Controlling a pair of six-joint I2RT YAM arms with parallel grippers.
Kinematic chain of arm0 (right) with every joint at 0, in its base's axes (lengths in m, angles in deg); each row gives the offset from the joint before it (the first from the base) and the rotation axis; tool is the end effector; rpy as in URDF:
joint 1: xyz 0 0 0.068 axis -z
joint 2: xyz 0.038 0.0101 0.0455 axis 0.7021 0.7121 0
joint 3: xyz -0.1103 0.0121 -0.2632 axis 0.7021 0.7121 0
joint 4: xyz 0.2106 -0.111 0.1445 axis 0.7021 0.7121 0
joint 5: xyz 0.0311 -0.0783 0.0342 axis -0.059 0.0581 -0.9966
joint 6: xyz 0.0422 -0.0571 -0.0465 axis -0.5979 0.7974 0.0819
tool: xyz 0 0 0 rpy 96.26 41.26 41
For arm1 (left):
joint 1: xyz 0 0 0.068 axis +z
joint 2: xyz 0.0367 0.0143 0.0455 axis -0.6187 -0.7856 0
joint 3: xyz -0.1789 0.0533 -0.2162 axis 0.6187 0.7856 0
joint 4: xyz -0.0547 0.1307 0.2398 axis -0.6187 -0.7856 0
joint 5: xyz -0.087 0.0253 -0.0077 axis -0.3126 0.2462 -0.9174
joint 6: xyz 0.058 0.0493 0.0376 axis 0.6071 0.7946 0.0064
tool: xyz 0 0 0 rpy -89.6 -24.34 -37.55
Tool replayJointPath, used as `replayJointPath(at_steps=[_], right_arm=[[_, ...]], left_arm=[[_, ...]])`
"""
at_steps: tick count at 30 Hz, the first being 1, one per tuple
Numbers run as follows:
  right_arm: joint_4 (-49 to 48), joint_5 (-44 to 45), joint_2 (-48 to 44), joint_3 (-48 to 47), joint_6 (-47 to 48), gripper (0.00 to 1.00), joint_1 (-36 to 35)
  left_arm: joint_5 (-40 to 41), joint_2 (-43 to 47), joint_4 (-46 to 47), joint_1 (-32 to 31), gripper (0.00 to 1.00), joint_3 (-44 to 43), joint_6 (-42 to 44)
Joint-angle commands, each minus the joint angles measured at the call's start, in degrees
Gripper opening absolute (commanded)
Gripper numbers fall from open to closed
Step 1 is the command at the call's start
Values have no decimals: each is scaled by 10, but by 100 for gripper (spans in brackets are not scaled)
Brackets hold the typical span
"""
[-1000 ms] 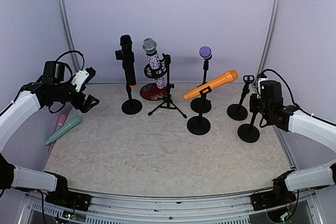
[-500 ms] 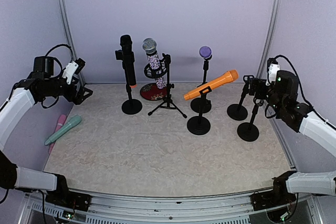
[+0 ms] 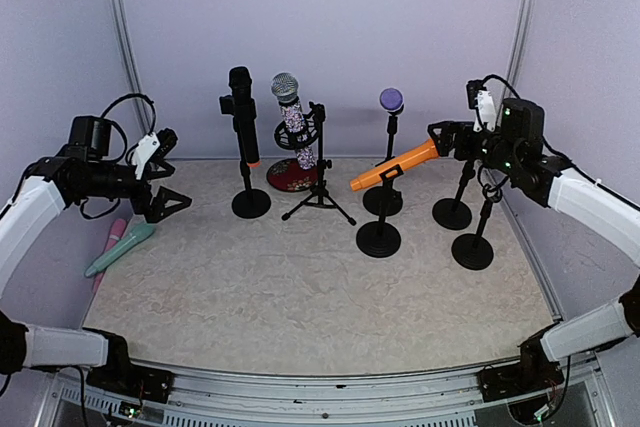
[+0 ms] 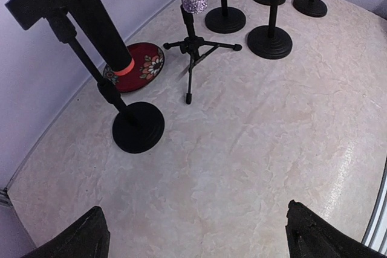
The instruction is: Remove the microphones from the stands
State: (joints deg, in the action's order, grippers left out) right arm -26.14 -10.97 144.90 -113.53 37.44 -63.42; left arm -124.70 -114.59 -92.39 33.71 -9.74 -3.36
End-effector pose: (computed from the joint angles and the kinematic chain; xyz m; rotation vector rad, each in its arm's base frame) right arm 0.3359 0.1178 0.3578 -0.1392 1.7588 0.4279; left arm 0.2570 -0.0638 0.3317 1.0780 1.8619 -0.3647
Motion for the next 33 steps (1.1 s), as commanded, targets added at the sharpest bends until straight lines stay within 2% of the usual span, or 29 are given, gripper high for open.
replayJointPath(at_steps=[1, 5, 8, 16, 24, 28, 33], right_arm=[[2, -72, 26, -25, -25, 100, 5], [-18, -125, 15, -2, -49, 100, 5], [-30, -151, -5, 23, -71, 95, 5], [-50, -153, -89, 106, -114, 85, -8], [-23, -171, -135, 121, -107, 81, -45], [3, -142, -156, 135, -92, 81, -46], [22, -40, -182, 143, -33, 84, -45]], left_arm=[[-29, -3, -43, -16, 99, 19, 33], [-12, -4, -47, -38, 99, 26, 38], [-4, -5, -42, -50, 99, 31, 41], [17, -16, -33, -70, 99, 32, 41], [32, -22, -32, -86, 99, 32, 39], [32, -22, -34, -86, 99, 30, 39], [33, -30, -45, -87, 99, 28, 44]])
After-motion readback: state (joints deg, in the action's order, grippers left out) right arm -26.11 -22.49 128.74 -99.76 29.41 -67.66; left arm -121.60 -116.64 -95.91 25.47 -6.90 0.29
